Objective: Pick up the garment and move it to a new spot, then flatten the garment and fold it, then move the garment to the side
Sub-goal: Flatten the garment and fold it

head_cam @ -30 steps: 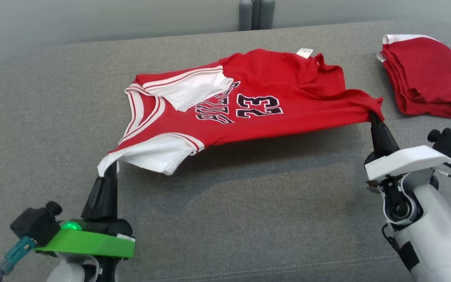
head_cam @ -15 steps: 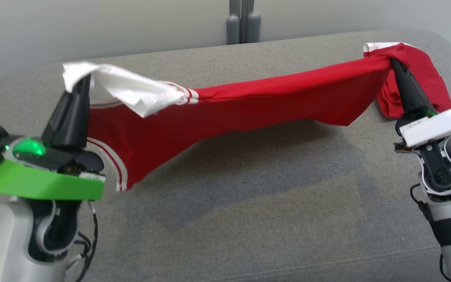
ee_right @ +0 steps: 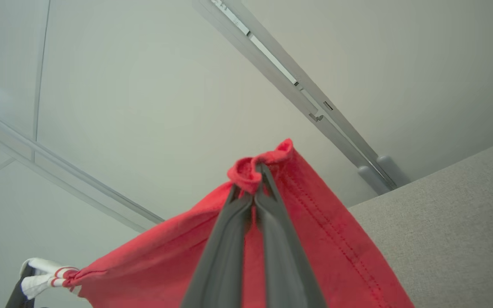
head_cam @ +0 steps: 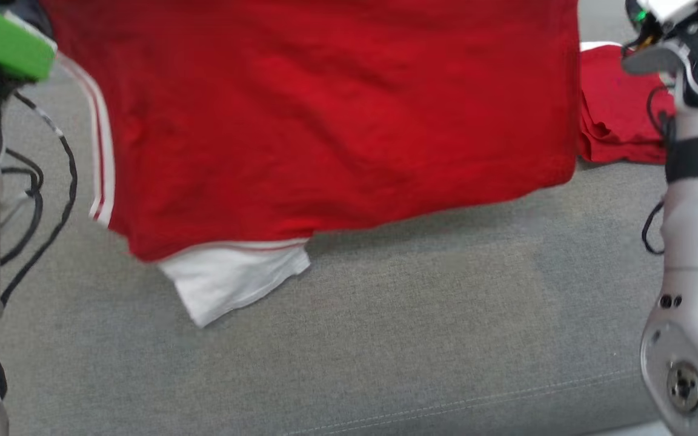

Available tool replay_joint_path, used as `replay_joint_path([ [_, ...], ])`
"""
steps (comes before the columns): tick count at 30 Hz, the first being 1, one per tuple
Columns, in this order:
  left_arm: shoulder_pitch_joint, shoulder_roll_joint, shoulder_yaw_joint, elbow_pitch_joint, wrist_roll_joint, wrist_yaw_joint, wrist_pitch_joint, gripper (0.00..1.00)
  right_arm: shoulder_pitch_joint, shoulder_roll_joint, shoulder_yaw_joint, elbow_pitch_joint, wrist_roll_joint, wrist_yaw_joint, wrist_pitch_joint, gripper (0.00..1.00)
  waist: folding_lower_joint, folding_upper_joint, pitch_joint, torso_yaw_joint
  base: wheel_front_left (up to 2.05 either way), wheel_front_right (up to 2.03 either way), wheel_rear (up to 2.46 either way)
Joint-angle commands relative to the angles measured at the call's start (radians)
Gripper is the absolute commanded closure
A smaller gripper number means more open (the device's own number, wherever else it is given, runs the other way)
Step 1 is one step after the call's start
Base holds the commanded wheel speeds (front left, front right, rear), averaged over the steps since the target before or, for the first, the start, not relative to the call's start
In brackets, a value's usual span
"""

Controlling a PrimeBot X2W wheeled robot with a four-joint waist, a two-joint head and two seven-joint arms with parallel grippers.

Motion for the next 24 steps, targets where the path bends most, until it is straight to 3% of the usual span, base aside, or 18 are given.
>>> replay_joint_path([
  [1,-0.059,0.000,-0.003,0.053,0.006,0.014,0.017,1.00,-0.080,0.002,-0.038,0.057,-0.035,0.000,0.010,1.00,0.0000,-0.0001,0.034,-0.009,0.00,0.00,0.00],
  [4,-0.181,-0.003,-0.004,0.171,0.021,0.042,0.045,1.00,-0.261,0.008,-0.045,0.235,-0.036,0.001,-0.029,1.00,0.0000,-0.0001,0.073,-0.010,0.00,0.00,0.00],
  [5,-0.253,-0.001,-0.001,0.254,0.040,0.071,0.046,1.00,-0.377,0.005,-0.033,0.389,-0.035,0.000,-0.103,1.00,0.0000,-0.0001,0.098,-0.014,0.00,0.00,0.00],
  [7,-0.324,-0.001,0.000,0.328,0.062,0.095,0.030,1.00,-0.499,0.004,-0.006,0.541,-0.024,0.000,-0.191,1.00,0.0000,-0.0001,0.126,-0.020,0.00,0.00,0.00],
  [11,-0.462,-0.016,0.019,0.431,0.105,0.121,-0.079,1.00,-0.714,0.003,0.084,0.761,0.015,0.000,-0.389,1.00,0.0000,-0.0001,0.188,-0.024,0.00,0.00,0.00],
  [14,-0.559,-0.023,0.038,0.467,0.149,0.130,-0.227,1.00,-0.822,0.004,0.145,0.810,0.082,0.000,-0.532,1.00,0.0000,-0.0001,0.240,-0.029,0.00,0.00,0.00],
  [17,-0.639,-0.036,0.056,0.477,0.175,0.102,-0.400,1.00,-0.895,0.003,0.208,0.811,0.154,0.000,-0.656,1.00,0.0000,-0.0001,0.302,-0.029,0.00,0.00,0.00],
  [19,-0.654,-0.041,0.056,0.495,0.186,0.070,-0.445,1.00,-0.913,0.002,0.256,0.795,0.206,0.000,-0.695,1.00,0.0000,-0.0001,0.352,-0.026,0.00,0.00,0.00],
  [24,-0.615,-0.034,0.067,0.569,0.200,0.038,-0.472,1.00,-0.838,0.006,0.390,0.776,0.276,0.000,-0.700,1.00,0.0000,-0.0001,0.430,-0.026,0.00,0.00,0.00],
])
